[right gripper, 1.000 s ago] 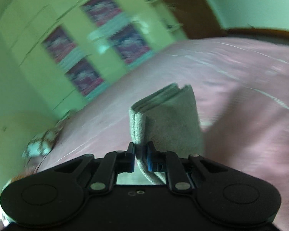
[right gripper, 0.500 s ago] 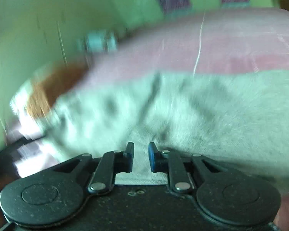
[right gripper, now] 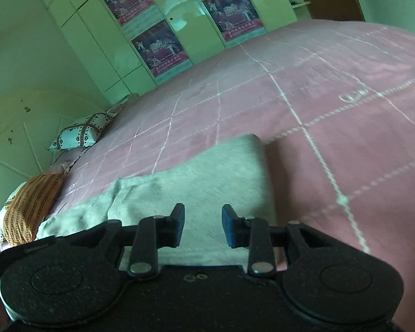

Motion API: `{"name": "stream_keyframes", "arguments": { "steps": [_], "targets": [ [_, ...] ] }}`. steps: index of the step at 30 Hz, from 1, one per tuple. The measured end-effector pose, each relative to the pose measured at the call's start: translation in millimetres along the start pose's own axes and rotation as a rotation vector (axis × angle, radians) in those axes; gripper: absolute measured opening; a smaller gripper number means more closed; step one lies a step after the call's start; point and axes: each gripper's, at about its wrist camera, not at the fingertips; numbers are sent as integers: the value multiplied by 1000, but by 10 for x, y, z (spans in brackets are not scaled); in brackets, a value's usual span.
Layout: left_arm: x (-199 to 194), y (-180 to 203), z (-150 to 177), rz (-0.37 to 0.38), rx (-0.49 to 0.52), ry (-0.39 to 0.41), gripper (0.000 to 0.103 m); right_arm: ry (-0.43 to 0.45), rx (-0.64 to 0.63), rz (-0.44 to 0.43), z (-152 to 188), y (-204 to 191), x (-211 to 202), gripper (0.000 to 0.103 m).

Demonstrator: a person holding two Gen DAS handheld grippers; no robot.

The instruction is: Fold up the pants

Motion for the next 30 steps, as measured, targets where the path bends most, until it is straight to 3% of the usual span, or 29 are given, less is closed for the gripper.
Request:
{"name": "stream_keyframes", "arguments": {
  "steps": [3,5,6,10,14,16,20,25,30],
  "targets": [
    [59,32,43,-17,8,-31,36,1,14,4,76,68,29,23],
    [79,33,47,-19,5,-31,28,-4,37,-2,92,94,89,23],
    [81,33,49,-21,4,-30,18,-3,42,-4,95,109,77,24],
    [84,18,107,-22,-2,-37,11,-7,44,-11,67,131,109,28],
    [-226,52,230,-35,9,31,10,4,50,-35,25,128,49,28],
    [-124,-27,352,-47,-21,-30,10,24,26,-58,17,100,-1,29],
    [-98,-112,316,-27,-62,-35,12,-143,-17,27,107,164,355,19],
    [-295,39,8,-56,50,64,13,-27,-24,-14,-148,98,159,21],
    [36,289,-328,17,137,88,13,-6,-97,-3,-484,-50,481,18]
  ]
}}
Point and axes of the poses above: each gripper's, at about its wrist camera, not at the fingertips, and x roughly the way its jaws point, y to its right, z to its underside, and after that the axes turned 2 degrees about y, right-handed
